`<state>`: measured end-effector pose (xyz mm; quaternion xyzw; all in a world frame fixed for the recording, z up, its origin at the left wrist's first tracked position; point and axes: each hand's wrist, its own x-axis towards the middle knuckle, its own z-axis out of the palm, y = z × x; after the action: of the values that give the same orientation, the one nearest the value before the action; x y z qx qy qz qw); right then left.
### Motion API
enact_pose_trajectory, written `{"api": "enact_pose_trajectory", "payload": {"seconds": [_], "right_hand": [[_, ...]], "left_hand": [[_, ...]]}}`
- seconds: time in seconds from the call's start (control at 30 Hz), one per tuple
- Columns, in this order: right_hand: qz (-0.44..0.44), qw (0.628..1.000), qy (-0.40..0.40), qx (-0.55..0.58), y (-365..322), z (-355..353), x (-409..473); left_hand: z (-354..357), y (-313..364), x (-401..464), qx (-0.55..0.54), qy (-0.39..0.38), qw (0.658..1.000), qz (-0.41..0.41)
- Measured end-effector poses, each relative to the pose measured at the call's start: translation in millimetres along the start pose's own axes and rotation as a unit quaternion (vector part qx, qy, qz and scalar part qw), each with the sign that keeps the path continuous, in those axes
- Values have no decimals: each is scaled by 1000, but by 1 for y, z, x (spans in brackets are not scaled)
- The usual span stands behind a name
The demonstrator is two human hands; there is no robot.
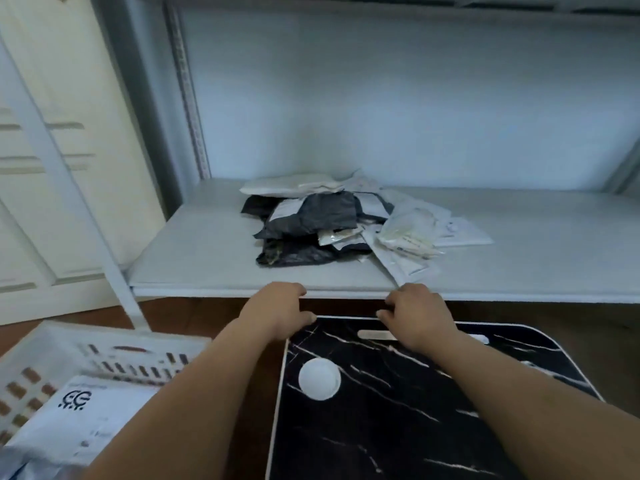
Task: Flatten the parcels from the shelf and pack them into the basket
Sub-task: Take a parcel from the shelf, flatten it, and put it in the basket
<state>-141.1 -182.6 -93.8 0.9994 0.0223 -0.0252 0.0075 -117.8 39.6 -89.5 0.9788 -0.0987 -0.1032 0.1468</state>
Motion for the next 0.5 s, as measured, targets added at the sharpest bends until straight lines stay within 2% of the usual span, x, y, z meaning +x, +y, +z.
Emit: {"api": "enact_pose_trajectory", "payload": {"seconds": [0.13,0.27,0.4,0.5], "right_hand": [[57,998,22,-5,67,-3,1],[53,998,26,-26,107,1,18],[25,1000,18,-8,114,5,51],[-23,999,21,30,107,13,73]], "left_hand": [[13,49,27,-16,0,999,47],[25,85,51,-115,17,992,54],[42,100,64,-222,47,974,28],[56,99,75,-341,47,939,-23]]}}
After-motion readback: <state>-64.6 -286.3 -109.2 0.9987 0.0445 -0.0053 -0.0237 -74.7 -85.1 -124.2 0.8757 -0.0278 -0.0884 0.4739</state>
